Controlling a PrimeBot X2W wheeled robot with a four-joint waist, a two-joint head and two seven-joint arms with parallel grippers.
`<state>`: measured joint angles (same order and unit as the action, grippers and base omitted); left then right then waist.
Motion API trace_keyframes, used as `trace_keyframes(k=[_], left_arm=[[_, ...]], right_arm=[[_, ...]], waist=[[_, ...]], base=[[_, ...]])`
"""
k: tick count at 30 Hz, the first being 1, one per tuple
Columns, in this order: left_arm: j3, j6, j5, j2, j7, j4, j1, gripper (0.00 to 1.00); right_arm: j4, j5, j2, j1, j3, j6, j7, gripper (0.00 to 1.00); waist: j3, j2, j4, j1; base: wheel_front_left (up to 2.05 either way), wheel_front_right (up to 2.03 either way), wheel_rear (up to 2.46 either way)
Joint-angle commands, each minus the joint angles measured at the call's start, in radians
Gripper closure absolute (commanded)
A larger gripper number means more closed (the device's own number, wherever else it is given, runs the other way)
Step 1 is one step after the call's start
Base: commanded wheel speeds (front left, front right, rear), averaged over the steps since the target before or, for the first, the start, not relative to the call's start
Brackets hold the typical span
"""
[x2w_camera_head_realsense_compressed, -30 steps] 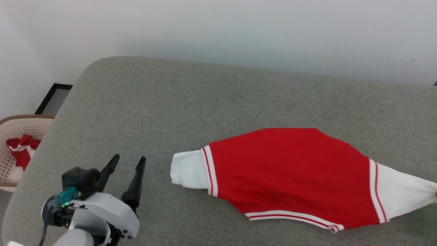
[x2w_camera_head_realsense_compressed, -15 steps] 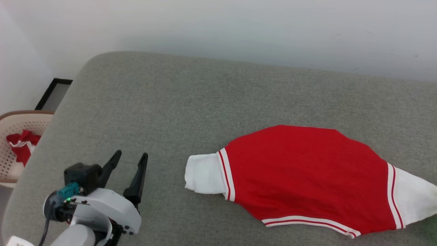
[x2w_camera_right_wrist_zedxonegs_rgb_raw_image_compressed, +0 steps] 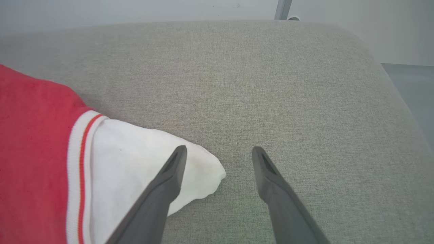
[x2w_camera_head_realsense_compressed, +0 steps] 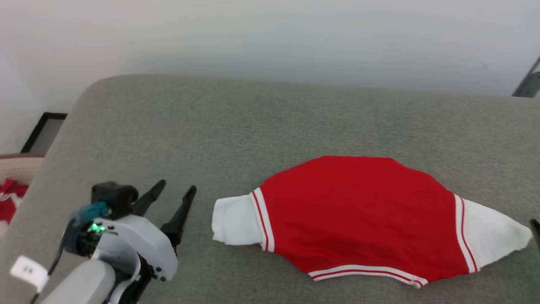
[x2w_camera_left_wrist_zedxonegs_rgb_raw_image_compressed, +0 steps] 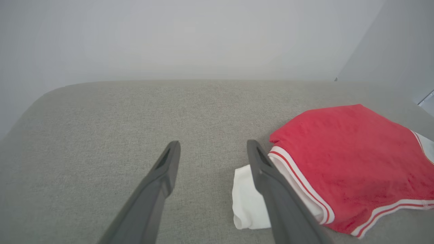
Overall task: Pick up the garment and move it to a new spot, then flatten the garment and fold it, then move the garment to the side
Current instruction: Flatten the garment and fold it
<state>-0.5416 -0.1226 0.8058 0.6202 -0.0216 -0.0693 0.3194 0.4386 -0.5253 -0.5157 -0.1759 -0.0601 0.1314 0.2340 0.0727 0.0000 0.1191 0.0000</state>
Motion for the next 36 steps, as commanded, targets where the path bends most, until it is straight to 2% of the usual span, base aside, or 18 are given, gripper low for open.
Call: trace_keyframes(k=[1, 9, 12, 17, 24, 36], left_arm=[[-0.006, 0.016, 0.016, 0.007, -0.028, 0.001, 0.017, 0.0], [-0.041, 0.052, 0.124, 0.038, -0.294, -0.05, 0.088, 0.0], [-0.053, 0.045, 0.167, 0.045, -0.395, -0.082, 0.109, 0.0], [-0.055, 0.027, 0.222, 0.044, -0.505, -0.131, 0.134, 0.0], [-0.068, 0.012, 0.253, 0.045, -0.587, -0.203, 0.142, 0.0], [-0.104, 0.032, 0.224, 0.012, -0.573, -0.332, 0.152, 0.0]], right_arm=[[-0.02, 0.011, 0.016, 0.015, -0.01, -0.001, -0.022, 0.0], [-0.169, 0.081, 0.108, 0.046, -0.097, -0.001, -0.143, 0.0], [-0.242, 0.112, 0.149, 0.061, -0.122, -0.001, -0.176, 0.0], [-0.335, 0.152, 0.202, 0.081, -0.148, -0.001, -0.2, 0.0], [-0.41, 0.173, 0.241, 0.085, -0.169, -0.001, -0.187, 0.0], [-0.435, 0.157, 0.245, 0.077, -0.168, -0.001, -0.175, 0.0]], waist=[[-0.01, 0.0, -0.026, 0.0], [-0.024, 0.0, -0.093, 0.0], [-0.024, 0.0, -0.118, 0.0], [-0.015, 0.0, -0.152, 0.0], [0.016, 0.0, -0.189, 0.0], [0.065, 0.0, -0.211, 0.0]], base=[[0.0, 0.0, 0.0], [0.0, 0.0, 0.0], [0.0, 0.0, 0.0], [0.0, 0.0, 0.0], [0.0, 0.0, 0.0], [0.0, 0.0, 0.0]])
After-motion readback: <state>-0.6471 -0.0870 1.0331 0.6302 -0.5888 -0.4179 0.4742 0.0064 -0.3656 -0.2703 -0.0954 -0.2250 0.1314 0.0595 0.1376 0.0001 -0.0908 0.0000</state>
